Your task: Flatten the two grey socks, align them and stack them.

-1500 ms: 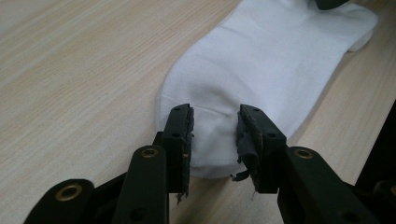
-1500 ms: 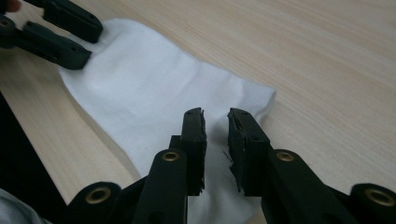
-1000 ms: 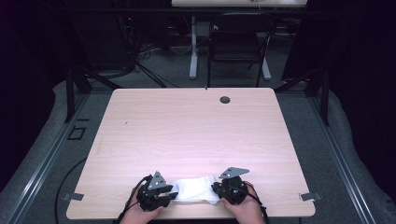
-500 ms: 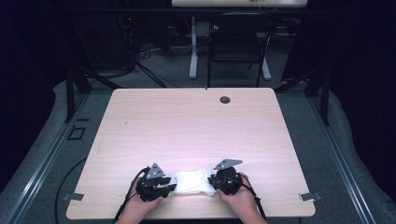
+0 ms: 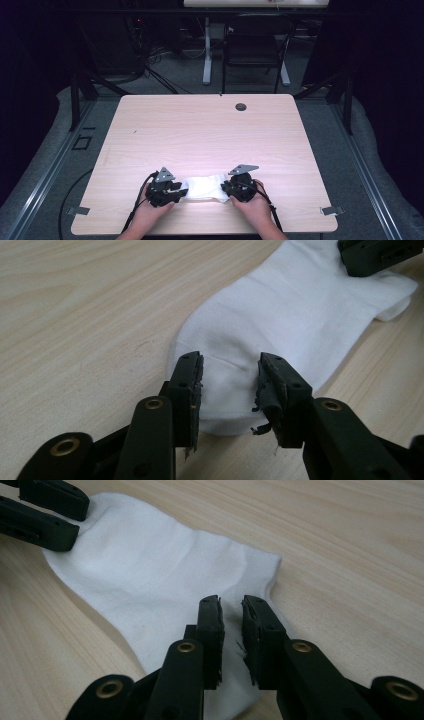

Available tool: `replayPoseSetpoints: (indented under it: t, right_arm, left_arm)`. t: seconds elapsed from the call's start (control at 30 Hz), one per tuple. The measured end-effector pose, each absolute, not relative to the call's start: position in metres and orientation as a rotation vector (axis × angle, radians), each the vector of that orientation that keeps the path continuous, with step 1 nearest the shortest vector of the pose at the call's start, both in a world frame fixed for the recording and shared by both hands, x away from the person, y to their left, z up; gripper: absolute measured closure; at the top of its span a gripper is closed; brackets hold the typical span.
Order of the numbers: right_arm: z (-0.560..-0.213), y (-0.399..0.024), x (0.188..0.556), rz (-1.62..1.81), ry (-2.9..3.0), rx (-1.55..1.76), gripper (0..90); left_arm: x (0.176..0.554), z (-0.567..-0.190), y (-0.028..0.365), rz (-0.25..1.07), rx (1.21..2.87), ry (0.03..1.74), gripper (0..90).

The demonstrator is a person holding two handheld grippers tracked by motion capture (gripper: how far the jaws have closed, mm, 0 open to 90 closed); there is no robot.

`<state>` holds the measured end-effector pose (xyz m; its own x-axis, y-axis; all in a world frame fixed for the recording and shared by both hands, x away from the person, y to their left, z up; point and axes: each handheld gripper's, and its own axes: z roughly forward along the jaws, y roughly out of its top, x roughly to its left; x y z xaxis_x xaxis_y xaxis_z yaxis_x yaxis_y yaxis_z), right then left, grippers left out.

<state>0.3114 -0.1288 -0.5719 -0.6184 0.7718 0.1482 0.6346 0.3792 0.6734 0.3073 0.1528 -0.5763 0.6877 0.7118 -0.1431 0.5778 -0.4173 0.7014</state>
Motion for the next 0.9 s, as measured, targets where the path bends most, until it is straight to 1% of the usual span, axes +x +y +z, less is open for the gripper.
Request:
replayPoseSetpoints:
  t: [0.5,0.57,0.63,0.77,0.9]
  right_arm:
    - [-0.573,-0.129,0.318,1.073,2.438,1.267,76.6]
    - [-0.574,-0.129,0.317,1.089,2.425,1.271,74.5]
    - [-0.574,-0.129,0.316,1.120,2.417,1.273,71.0]
    - [-0.570,-0.129,0.311,1.162,2.388,1.261,67.0]
    - [-0.564,-0.132,0.305,1.215,2.330,1.231,63.3]
  left_arm:
    - [0.309,-0.578,0.153,0.250,2.122,0.989,60.5]
    - [0.309,-0.578,0.153,0.252,2.116,0.985,59.4]
    - [0.308,-0.578,0.153,0.242,2.112,0.984,56.2]
    - [0.306,-0.577,0.155,0.249,2.095,0.980,50.3]
    - [0.305,-0.573,0.161,0.264,2.071,0.987,49.1]
